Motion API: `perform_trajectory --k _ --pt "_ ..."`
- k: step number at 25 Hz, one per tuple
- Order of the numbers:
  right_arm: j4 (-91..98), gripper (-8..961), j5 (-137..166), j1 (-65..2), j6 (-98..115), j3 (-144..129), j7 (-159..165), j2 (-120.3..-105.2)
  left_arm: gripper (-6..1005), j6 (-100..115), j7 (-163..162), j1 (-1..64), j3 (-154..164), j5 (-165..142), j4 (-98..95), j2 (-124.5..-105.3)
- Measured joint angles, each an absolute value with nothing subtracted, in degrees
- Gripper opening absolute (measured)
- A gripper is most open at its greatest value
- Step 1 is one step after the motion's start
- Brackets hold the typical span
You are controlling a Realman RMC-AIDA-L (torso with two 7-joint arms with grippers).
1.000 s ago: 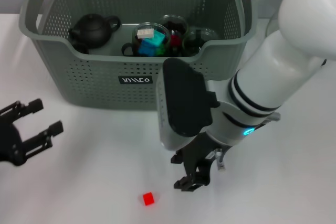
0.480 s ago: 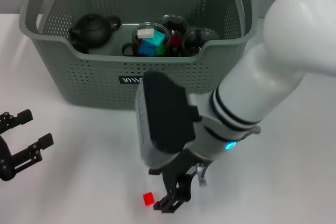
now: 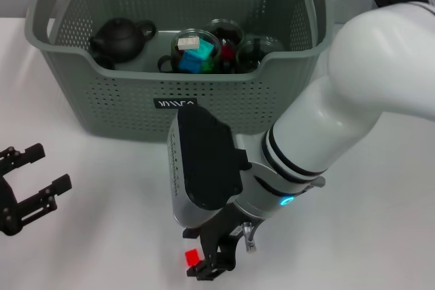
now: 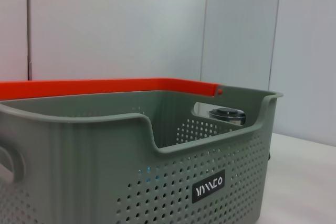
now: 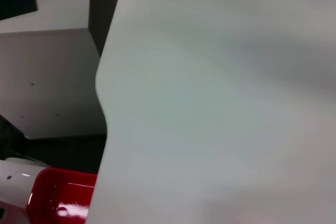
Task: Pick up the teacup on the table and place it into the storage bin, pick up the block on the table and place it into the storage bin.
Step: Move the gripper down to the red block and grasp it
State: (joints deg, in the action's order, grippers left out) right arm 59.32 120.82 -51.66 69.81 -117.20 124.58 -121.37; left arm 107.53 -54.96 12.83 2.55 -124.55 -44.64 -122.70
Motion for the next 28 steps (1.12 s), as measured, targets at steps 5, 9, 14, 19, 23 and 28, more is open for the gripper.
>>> perform_trajectory --k 5,9,14,19,23,28 --pt "58.7 681 120.8 -51.7 68.1 -118.8 124.7 -121.45 703 107.5 -54.9 12.9 2.4 -124.5 -44.5 -122.70" --pt "58.0 567 120.8 -51.6 66.9 -119.2 124.7 -121.47 702 107.5 -54.9 13.0 2.4 -124.5 -44.5 -122.71" --pt "56.9 545 120.7 -51.7 66.1 -119.6 124.7 -121.55 702 107.5 -54.9 13.0 2.5 -124.5 -44.4 -122.78" --pt "56.7 548 120.3 -51.7 65.8 -119.8 124.7 -121.64 702 107.2 -54.9 13.0 2.4 -124.5 -44.4 -122.79" --pt "55.9 548 118.4 -51.8 65.5 -120.1 124.1 -121.65 702 106.5 -54.9 13.1 2.5 -124.5 -44.3 -122.90" --pt "55.1 547 118.1 -52.0 64.9 -120.6 124.1 -121.64 702 106.3 -54.9 13.2 2.5 -124.5 -44.3 -122.98"
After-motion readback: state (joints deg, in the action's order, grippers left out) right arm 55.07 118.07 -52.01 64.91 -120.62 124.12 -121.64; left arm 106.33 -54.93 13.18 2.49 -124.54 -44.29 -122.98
